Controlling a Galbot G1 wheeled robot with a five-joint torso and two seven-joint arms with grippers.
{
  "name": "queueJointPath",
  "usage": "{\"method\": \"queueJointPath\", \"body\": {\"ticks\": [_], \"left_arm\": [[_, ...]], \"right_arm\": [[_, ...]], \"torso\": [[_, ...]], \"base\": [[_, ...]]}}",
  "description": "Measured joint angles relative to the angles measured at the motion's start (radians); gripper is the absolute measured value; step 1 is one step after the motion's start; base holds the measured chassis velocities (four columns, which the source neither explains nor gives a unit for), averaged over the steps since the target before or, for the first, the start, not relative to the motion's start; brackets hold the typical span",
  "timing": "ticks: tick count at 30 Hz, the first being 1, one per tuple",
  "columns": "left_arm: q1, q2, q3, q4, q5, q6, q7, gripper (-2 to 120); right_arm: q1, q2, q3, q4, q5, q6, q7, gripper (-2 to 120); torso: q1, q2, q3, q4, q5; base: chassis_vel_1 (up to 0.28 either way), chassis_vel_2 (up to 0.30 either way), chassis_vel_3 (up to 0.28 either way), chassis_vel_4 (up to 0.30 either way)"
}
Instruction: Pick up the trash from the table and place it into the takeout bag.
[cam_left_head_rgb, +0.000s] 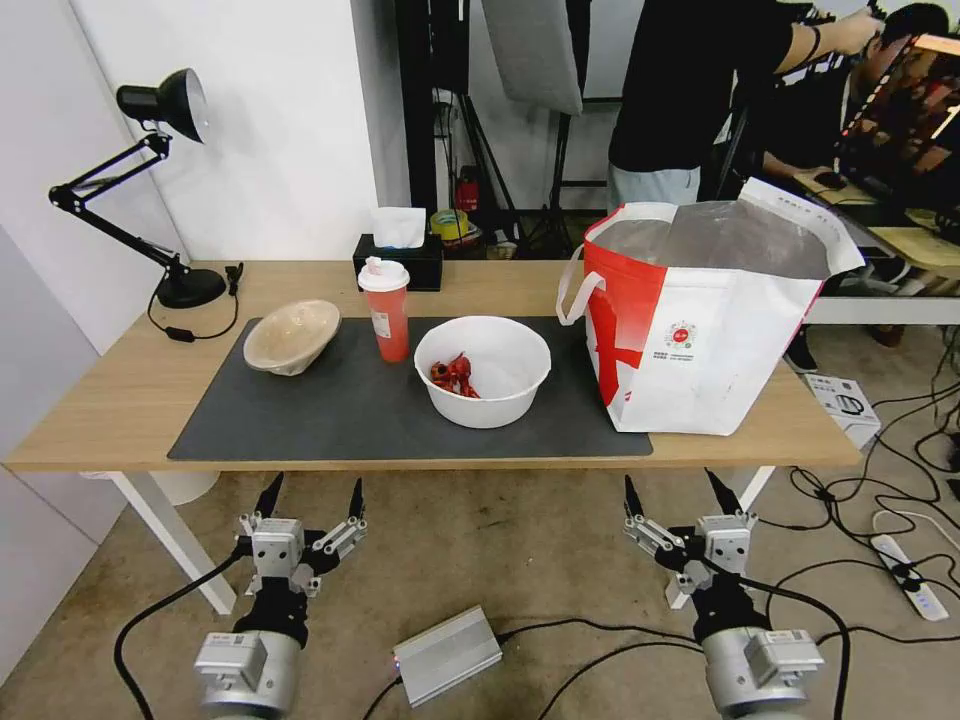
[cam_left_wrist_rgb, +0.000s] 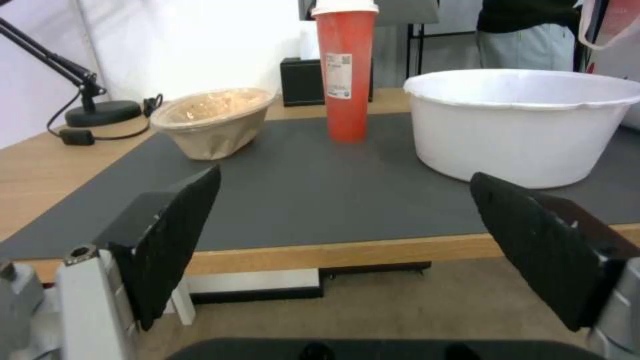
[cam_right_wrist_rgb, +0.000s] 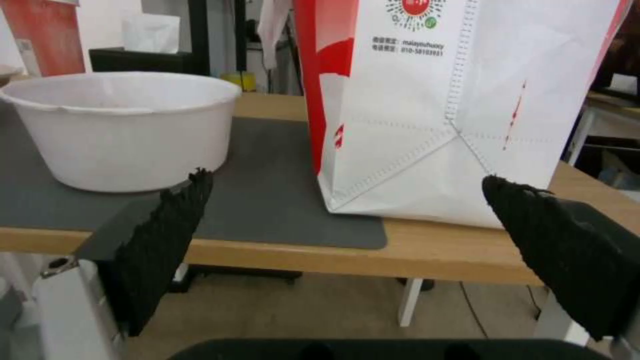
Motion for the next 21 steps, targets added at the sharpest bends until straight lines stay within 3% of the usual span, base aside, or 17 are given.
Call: {"method": "queueJointPath", "body": {"ticks": [14,19,21], "left_arm": [[-0.001,0.004,0.004,-0.004,-0.005,0.005,-0.009,100],[-0.011,0.047,0.046,-0.046,-0.054,0.056,-0.095,100],[-0.025,0.097,0.094,-0.095,-0.11,0.116,-0.193,100]], "right_arm": [[0.0,-0.007,0.0,0.001,0.003,-0.003,0.001,100],[0.001,-0.039,0.002,0.017,0.023,-0.021,0.009,100],[0.008,-0.119,0.011,0.063,0.076,-0.069,0.034,100]], "torso": [[0.0,0.0,0.0,0.0,0.0],[0.0,0.0,0.0,-0.0001,0.0003],[0.0,0.0,0.0,0.0,0.0001]], "base": [[0.0,0.0,0.0,0.0],[0.0,0.0,0.0,0.0],[0.0,0.0,0.0,0.0]]}}
